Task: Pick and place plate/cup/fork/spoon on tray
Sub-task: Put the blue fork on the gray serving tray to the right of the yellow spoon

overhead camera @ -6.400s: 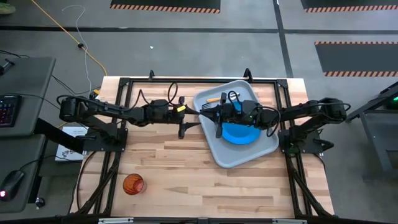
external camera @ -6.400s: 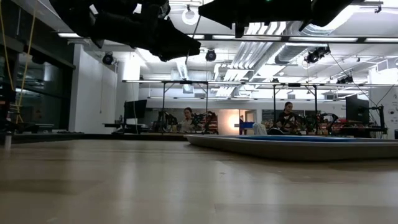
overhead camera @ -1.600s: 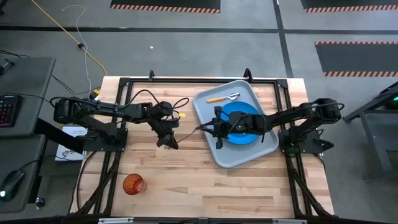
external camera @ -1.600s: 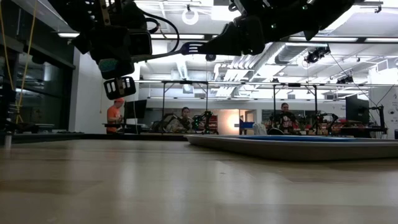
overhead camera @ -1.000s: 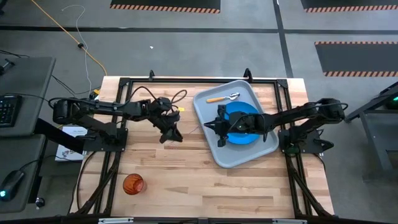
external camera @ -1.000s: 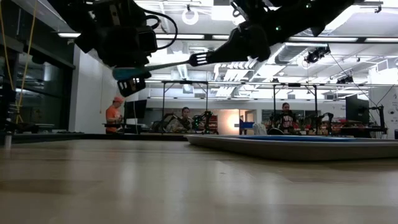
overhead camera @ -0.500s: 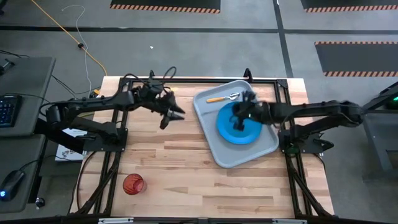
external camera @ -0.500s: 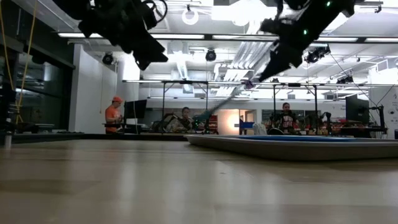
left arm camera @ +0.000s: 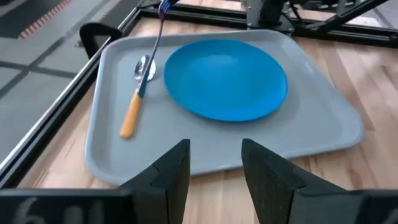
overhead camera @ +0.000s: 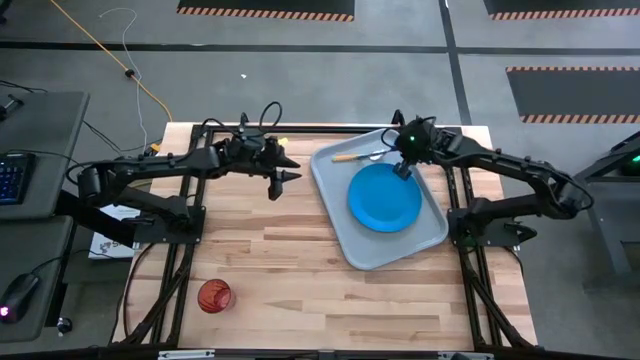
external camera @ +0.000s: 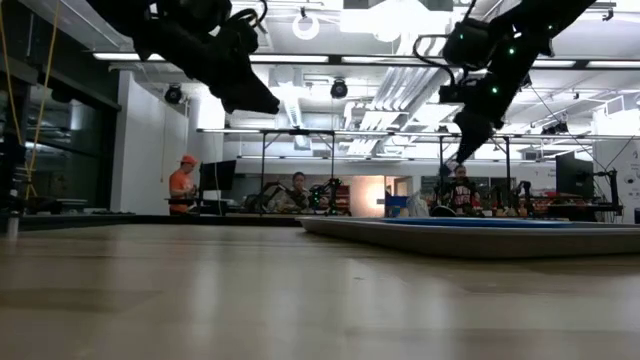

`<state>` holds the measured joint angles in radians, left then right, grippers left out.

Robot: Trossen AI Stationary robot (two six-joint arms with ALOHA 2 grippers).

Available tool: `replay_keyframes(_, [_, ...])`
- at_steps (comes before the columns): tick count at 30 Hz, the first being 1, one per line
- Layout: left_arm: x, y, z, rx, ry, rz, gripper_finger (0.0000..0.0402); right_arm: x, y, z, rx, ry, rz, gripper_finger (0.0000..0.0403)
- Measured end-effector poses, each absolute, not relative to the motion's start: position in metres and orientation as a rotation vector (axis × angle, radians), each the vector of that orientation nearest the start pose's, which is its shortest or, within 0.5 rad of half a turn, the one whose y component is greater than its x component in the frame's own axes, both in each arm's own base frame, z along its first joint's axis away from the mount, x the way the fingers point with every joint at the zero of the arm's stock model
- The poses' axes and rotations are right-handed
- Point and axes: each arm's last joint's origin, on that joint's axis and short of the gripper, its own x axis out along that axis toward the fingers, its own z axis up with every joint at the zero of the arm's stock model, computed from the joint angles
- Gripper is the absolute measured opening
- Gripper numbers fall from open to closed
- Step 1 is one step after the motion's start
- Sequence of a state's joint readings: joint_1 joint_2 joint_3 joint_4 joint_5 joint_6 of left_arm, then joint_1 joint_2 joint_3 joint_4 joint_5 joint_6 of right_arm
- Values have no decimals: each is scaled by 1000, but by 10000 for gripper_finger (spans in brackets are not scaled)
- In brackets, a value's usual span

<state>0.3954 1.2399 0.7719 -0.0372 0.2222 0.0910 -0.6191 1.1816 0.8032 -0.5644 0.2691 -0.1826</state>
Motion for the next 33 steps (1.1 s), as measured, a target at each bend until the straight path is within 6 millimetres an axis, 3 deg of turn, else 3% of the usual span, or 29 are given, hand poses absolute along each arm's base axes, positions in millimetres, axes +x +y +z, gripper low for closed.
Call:
replay_keyframes(8, [252,91,252,-21,450,122,133,168,-139,243,-19,1029,-743,0])
replay_keyframes(17, [252,91,253,-17,440,122,133,146,-125,263,-98,1016,-799,0])
replay_keyframes(25, [253,91,255,-10,419,124,133,120,-111,263,-20,1149,-820,0])
replay_keyframes(33, [253,91,256,-8,411,124,133,118,-110,265,3,1117,-829,0])
